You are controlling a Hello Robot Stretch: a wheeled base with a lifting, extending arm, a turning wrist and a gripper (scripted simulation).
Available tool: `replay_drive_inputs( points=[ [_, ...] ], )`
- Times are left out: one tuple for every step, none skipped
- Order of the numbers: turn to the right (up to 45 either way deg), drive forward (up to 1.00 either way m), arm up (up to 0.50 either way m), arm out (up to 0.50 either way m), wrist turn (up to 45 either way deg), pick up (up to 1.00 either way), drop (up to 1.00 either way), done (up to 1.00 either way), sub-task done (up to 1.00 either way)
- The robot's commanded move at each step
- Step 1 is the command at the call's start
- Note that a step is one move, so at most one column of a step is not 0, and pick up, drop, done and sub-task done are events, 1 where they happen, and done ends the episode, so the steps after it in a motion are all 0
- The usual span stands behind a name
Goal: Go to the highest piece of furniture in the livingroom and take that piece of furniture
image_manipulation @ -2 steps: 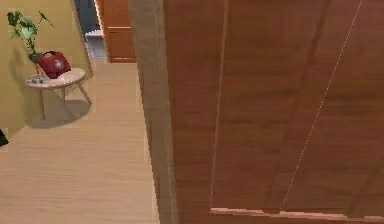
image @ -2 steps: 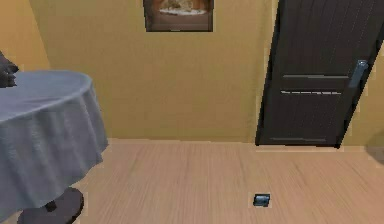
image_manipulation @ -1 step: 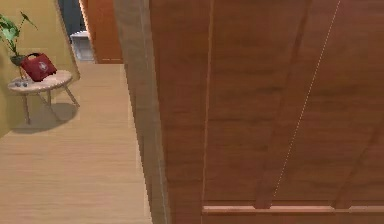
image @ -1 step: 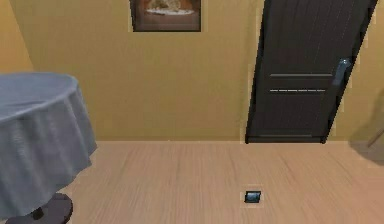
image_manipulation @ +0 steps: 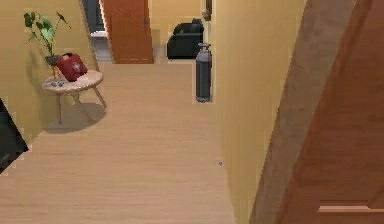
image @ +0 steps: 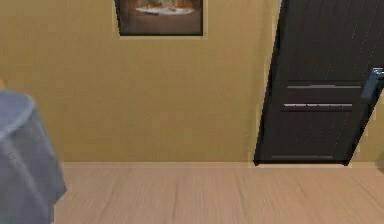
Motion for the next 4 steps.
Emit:
replay_drive_inputs(
  points=[
    [45.0, 0.0, 0.0, 0.0, 0.0, 0.0, 0.0, 0.0, 0.0],
    [18.0, 0.0, 0.0, 0.0, 0.0, 0.0, 0.0, 0.0, 0.0],
    [0.0, 1.0, 0.0, 0.0, 0.0, 0.0, 0.0, 0.0, 0.0],
    [0.0, 0.65, 0.0, 0.0, 0.0, 0.0, 0.0, 0.0, 0.0]
  ],
)
